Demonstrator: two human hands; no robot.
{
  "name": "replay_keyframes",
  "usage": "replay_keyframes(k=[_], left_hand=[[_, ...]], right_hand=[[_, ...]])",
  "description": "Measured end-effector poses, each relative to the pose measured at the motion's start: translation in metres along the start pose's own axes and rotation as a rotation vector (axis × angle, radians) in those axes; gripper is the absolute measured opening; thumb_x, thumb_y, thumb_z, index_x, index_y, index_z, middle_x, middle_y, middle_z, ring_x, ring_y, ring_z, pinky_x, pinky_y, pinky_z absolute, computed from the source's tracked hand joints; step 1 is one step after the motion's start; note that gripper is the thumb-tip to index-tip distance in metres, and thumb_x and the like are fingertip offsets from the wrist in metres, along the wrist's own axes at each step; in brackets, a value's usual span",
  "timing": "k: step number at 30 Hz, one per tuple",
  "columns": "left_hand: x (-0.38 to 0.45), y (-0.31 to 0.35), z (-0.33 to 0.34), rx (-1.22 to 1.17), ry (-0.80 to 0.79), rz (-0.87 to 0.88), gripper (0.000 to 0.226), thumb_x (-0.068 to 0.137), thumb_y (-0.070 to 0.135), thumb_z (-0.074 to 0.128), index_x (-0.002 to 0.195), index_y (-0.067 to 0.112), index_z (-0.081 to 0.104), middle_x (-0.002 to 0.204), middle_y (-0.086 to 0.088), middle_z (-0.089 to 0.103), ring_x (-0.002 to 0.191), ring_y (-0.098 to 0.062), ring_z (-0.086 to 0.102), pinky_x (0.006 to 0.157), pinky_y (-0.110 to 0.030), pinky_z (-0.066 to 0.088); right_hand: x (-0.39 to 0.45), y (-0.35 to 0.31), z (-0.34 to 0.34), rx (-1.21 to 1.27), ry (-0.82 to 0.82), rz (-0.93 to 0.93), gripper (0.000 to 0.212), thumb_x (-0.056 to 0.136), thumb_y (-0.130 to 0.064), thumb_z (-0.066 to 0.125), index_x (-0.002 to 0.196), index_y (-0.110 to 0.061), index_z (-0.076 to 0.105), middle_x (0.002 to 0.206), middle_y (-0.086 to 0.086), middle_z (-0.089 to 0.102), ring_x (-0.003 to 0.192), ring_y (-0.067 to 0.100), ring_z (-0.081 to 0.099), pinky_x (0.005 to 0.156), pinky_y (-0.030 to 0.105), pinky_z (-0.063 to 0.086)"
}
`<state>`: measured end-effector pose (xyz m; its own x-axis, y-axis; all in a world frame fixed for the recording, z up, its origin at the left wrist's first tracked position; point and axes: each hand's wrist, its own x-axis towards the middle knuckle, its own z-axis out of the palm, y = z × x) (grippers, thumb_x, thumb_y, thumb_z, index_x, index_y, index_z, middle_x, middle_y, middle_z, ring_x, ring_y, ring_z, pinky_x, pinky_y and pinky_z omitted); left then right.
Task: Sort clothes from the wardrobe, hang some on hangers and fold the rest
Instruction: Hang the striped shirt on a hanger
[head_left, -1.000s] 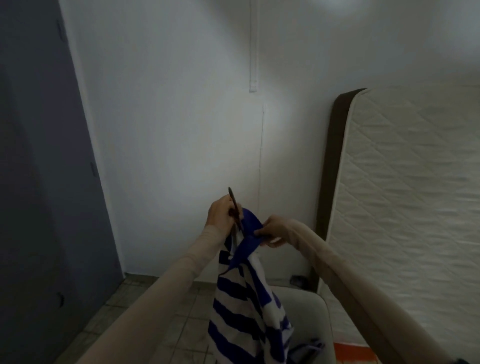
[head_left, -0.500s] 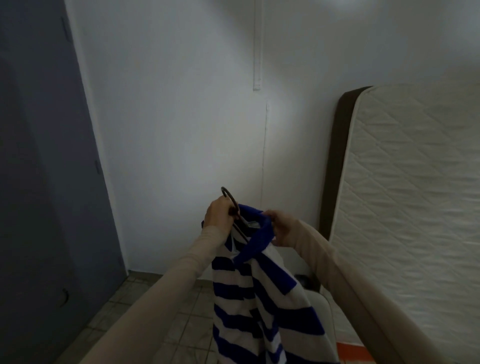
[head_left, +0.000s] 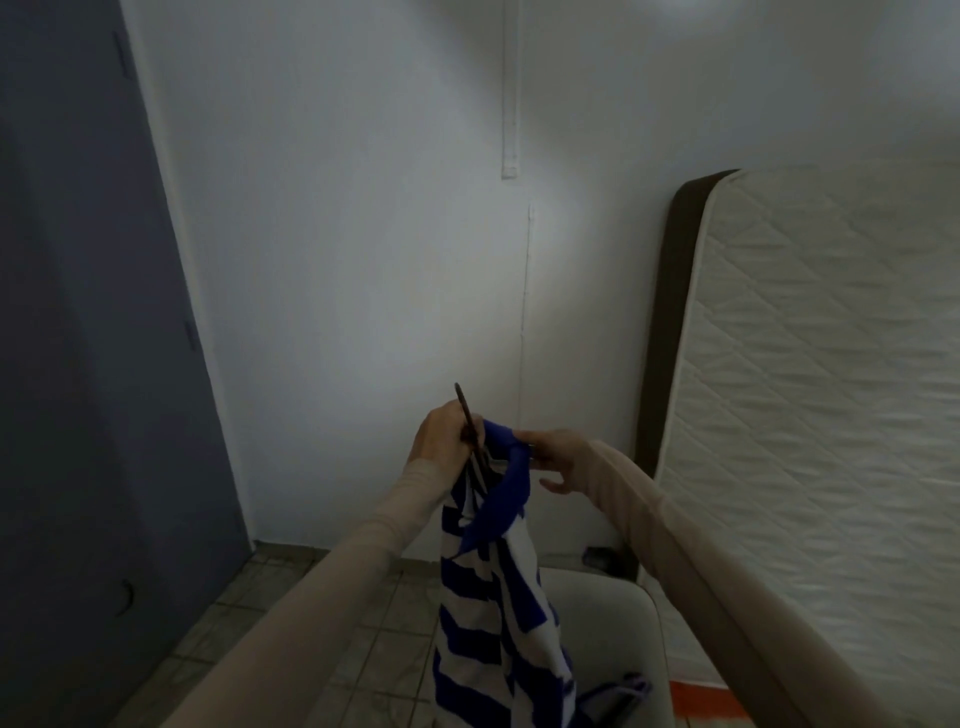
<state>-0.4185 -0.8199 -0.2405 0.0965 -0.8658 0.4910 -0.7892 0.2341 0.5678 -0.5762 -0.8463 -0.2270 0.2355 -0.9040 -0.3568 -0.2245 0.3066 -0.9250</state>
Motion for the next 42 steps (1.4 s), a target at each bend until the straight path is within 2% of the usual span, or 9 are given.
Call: replay_keyframes(k=[9,14,16,19,23,28,33,36,42], left_hand=[[0.0,0.003,0.002,-0.067,-0.001,-0.098,0.023,0.083,0.0,0.046,0.064,0.014,0.047,0.079,-0.014,0.058,0.071,-0.024,0.055,0.065,-0.032,0.046],[-0.004,0.001,0.004,-0.129,0.043,-0.081,0.018,0.079,-0.005,0.044,0.074,0.007,0.058,0.082,-0.011,0.062,0.073,-0.024,0.059,0.065,-0.032,0.051],[-0.006,0.002,0.004,-0.188,0.05,-0.05,0.023,0.079,-0.009,0.044,0.07,0.008,0.056,0.078,-0.009,0.061,0.071,-0.021,0.057,0.068,-0.03,0.05],[-0.01,0.004,0.005,-0.292,0.049,-0.002,0.04,0.077,-0.017,0.049,0.056,0.017,0.052,0.065,0.005,0.055,0.061,-0.003,0.053,0.063,-0.013,0.045],[-0.011,0.008,0.005,-0.589,-0.049,-0.078,0.038,0.078,-0.022,0.048,0.057,0.01,0.055,0.054,0.011,0.058,0.055,0.001,0.056,0.064,-0.017,0.051],[-0.013,0.008,-0.001,-0.695,-0.161,-0.069,0.034,0.081,-0.021,0.046,0.064,0.007,0.056,0.055,0.01,0.06,0.059,-0.003,0.059,0.067,-0.018,0.054],[-0.014,0.01,-0.01,-0.47,-0.146,-0.04,0.038,0.076,-0.02,0.053,0.058,0.014,0.058,0.065,0.006,0.059,0.067,-0.006,0.056,0.07,-0.022,0.049],[-0.011,0.012,-0.011,-0.191,-0.022,-0.003,0.022,0.071,-0.009,0.064,0.065,0.012,0.065,0.081,-0.002,0.058,0.08,-0.016,0.054,0.075,-0.023,0.043],[0.0,0.022,-0.025,0.23,0.081,-0.138,0.005,0.073,0.031,0.07,0.077,0.028,0.07,0.094,0.009,0.066,0.099,-0.014,0.052,0.09,-0.033,0.026]], right_hand=[[0.002,0.001,0.007,0.103,-0.044,0.028,0.019,0.093,-0.019,0.055,0.078,-0.007,0.053,0.065,0.004,0.059,0.067,0.015,0.049,0.062,0.024,0.043],[-0.016,-0.003,-0.001,-0.27,0.077,-0.072,0.014,0.093,-0.017,0.054,0.103,-0.008,0.058,0.093,0.002,0.058,0.067,0.006,0.049,0.053,0.016,0.036],[-0.014,-0.005,-0.005,-0.284,0.075,-0.148,0.021,0.094,-0.017,0.053,0.113,-0.009,0.056,0.105,0.006,0.058,0.074,0.008,0.052,0.066,0.016,0.041],[-0.016,-0.006,-0.007,-0.21,0.037,-0.126,0.03,0.097,-0.031,0.046,0.118,-0.012,0.056,0.101,0.001,0.062,0.088,0.013,0.055,0.094,0.035,0.038],[-0.017,-0.007,-0.002,-0.198,0.048,-0.165,0.028,0.094,-0.041,0.049,0.104,-0.016,0.056,0.101,0.004,0.059,0.091,0.015,0.054,0.086,0.033,0.039],[-0.013,-0.002,0.0,-0.107,0.046,-0.183,0.015,0.094,-0.023,0.054,0.105,-0.013,0.058,0.101,0.007,0.057,0.086,0.014,0.053,0.079,0.03,0.042],[-0.01,-0.004,-0.002,-0.171,0.101,-0.263,0.01,0.091,-0.006,0.054,0.084,-0.013,0.057,0.079,0.002,0.057,0.066,0.01,0.053,0.064,0.023,0.04],[-0.013,-0.007,0.0,-0.168,0.071,-0.277,0.01,0.091,-0.006,0.051,0.094,-0.013,0.058,0.077,-0.001,0.057,0.066,0.009,0.053,0.062,0.021,0.039],[-0.016,-0.012,0.001,-0.292,0.031,-0.308,0.023,0.094,-0.011,0.049,0.113,-0.009,0.061,0.092,-0.001,0.057,0.093,0.015,0.051,0.086,0.03,0.04]])
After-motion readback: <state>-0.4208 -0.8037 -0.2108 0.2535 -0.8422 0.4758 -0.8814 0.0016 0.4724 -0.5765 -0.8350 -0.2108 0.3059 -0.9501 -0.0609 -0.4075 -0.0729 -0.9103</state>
